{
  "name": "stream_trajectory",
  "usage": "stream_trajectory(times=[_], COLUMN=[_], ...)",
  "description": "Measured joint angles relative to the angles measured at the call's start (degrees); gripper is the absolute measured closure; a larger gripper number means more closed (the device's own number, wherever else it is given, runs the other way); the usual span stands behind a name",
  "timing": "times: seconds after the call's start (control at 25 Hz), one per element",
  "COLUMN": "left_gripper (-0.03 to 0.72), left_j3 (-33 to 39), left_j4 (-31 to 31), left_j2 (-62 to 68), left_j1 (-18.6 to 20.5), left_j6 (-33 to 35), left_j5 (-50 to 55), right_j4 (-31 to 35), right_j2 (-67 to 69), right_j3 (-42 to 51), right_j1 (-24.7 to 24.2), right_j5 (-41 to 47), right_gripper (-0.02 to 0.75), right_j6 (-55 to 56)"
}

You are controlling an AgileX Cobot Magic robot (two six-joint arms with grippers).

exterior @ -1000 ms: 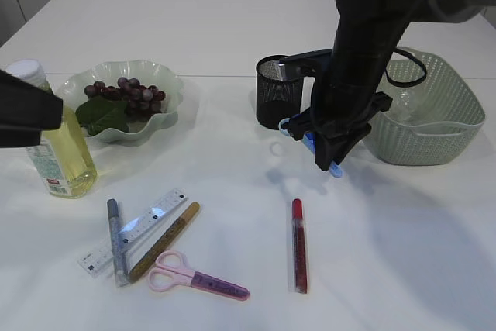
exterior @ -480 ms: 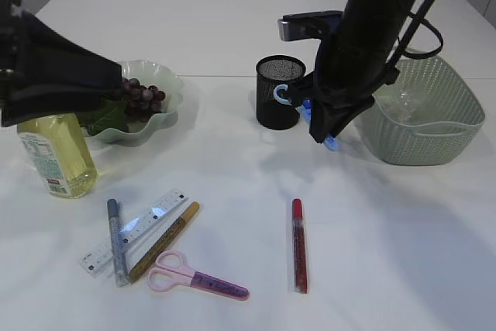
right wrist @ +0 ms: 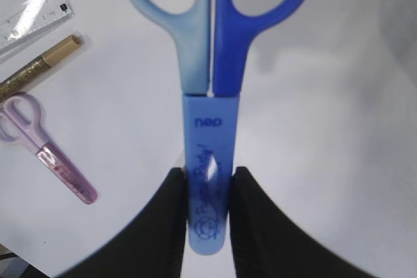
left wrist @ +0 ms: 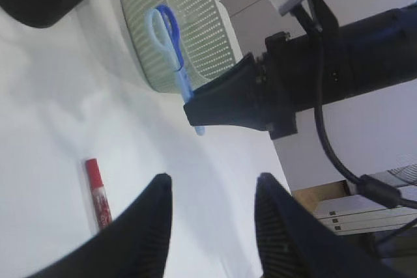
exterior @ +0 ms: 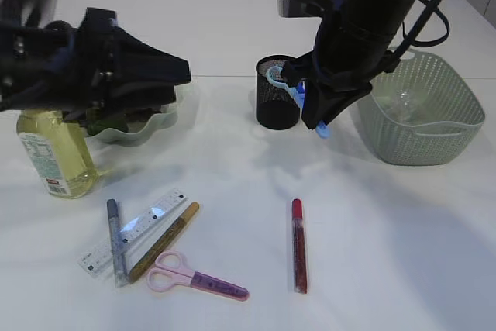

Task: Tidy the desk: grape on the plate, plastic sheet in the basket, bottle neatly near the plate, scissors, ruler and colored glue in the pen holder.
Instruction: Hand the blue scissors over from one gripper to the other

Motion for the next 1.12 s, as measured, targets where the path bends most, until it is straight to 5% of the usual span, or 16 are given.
stream_trajectory(times=[0.24, 0.56, 1.12], left_gripper=[0.377, 0.369, 0.251], left_j3=[-1.16, -10.84, -19.96], left_j4=[-7.72, -8.84, -8.93], left_j2=[7.37, 16.26, 22.86], left_j1=[-1.38, -1.38, -4.83], left_j6=[9.06, 10.03, 10.16], left_j5=[-1.4, -1.02, -0.77], right_j4=[0.35, 1.44, 4.39], right_j2=[-0.9, -2.57, -3.17], right_j3=[0.11, 0.11, 0.11], right_j1=[1.44, 2.03, 2.05], right_j5=[0.0, 0.22, 0.4], right_gripper=[0.554, 0.554, 0.554], right_j6=[-0.23, -0.7, -1.86])
